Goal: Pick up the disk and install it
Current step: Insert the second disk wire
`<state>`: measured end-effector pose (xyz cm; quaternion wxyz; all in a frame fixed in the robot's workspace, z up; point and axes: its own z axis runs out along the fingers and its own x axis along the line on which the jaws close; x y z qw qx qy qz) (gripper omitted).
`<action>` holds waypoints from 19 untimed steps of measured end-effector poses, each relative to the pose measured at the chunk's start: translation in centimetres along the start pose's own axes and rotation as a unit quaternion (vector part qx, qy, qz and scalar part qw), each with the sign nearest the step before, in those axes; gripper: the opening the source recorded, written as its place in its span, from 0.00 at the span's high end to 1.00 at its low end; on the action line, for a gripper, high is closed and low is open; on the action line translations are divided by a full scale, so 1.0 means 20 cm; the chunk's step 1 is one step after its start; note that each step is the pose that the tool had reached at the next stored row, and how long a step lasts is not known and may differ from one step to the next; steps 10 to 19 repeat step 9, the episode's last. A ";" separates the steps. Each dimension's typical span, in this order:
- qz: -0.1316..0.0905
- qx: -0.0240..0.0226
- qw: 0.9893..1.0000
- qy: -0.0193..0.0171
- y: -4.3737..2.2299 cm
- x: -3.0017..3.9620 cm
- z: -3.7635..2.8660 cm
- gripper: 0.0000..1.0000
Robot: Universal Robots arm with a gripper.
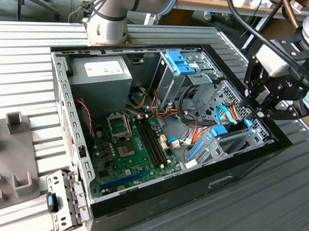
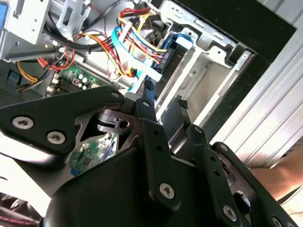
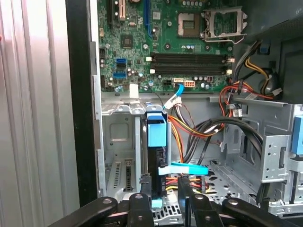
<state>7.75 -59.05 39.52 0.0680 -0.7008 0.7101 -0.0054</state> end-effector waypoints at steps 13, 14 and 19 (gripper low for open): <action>0.002 -0.021 1.000 0.005 -0.004 -0.029 0.003 0.64; 0.002 -0.021 1.000 0.005 -0.004 -0.029 0.003 0.64; 0.002 -0.021 1.000 0.005 -0.004 -0.029 0.003 0.64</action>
